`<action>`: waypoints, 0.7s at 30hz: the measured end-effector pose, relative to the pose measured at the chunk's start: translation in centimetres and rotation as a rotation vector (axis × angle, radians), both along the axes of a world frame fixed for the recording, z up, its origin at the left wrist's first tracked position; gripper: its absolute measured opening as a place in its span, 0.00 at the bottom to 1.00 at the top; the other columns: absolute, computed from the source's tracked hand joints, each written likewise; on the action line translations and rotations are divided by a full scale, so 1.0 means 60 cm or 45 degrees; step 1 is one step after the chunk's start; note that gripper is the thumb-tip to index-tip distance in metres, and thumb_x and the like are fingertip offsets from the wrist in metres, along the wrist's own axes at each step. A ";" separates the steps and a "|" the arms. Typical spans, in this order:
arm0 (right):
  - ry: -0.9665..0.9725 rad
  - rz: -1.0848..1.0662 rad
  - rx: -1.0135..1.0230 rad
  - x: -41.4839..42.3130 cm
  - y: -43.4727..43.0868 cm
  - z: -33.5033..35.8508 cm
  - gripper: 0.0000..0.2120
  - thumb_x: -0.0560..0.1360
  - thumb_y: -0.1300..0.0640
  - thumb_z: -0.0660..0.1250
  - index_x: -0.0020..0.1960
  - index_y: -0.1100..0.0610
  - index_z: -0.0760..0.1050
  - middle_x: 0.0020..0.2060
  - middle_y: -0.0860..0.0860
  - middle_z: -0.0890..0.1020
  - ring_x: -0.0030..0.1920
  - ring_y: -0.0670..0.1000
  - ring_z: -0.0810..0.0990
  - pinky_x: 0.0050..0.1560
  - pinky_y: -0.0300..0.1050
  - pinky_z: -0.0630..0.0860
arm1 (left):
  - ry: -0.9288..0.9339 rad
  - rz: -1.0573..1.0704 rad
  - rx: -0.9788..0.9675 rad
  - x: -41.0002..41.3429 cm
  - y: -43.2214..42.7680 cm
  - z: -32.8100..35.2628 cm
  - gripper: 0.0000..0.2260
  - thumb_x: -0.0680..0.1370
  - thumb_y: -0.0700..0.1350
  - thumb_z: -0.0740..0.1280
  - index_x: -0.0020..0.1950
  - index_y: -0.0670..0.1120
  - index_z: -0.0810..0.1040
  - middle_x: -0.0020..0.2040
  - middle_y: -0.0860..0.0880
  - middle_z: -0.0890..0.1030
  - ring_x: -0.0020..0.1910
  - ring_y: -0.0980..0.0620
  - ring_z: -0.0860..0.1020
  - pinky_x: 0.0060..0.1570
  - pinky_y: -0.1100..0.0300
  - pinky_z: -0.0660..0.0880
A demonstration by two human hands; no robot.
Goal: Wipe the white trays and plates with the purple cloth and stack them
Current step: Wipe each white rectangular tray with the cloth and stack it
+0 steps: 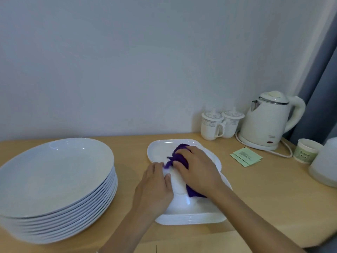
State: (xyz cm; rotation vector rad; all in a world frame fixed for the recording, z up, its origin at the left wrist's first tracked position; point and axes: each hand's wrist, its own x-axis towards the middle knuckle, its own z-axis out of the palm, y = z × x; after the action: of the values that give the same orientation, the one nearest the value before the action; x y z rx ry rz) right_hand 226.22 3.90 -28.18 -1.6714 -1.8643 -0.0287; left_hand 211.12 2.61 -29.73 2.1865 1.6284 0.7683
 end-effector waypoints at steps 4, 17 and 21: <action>0.083 -0.236 -0.147 0.054 0.052 0.025 0.14 0.77 0.45 0.60 0.59 0.49 0.75 0.58 0.50 0.75 0.57 0.52 0.74 0.53 0.45 0.70 | 0.021 -0.009 0.000 0.001 -0.002 0.001 0.20 0.83 0.51 0.51 0.74 0.50 0.57 0.71 0.55 0.62 0.68 0.55 0.64 0.56 0.61 0.66; 0.055 -0.353 -0.204 0.063 0.071 0.035 0.16 0.78 0.44 0.58 0.61 0.51 0.72 0.58 0.53 0.74 0.55 0.56 0.76 0.49 0.47 0.70 | 0.005 0.004 -0.028 0.000 -0.004 0.002 0.19 0.83 0.51 0.50 0.74 0.52 0.57 0.71 0.55 0.62 0.69 0.55 0.63 0.58 0.59 0.66; -0.002 -0.416 -0.162 0.057 0.010 0.021 0.16 0.78 0.44 0.57 0.61 0.51 0.71 0.59 0.52 0.73 0.58 0.55 0.72 0.53 0.46 0.68 | -0.023 -0.003 -0.015 0.002 -0.003 0.003 0.19 0.83 0.49 0.50 0.74 0.53 0.58 0.72 0.57 0.62 0.70 0.57 0.61 0.60 0.60 0.65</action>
State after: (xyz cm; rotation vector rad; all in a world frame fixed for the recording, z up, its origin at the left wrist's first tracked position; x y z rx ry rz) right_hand 229.65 4.51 -26.92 -2.0492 -1.6043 -0.0469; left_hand 211.22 2.41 -29.57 2.1663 1.6176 0.7735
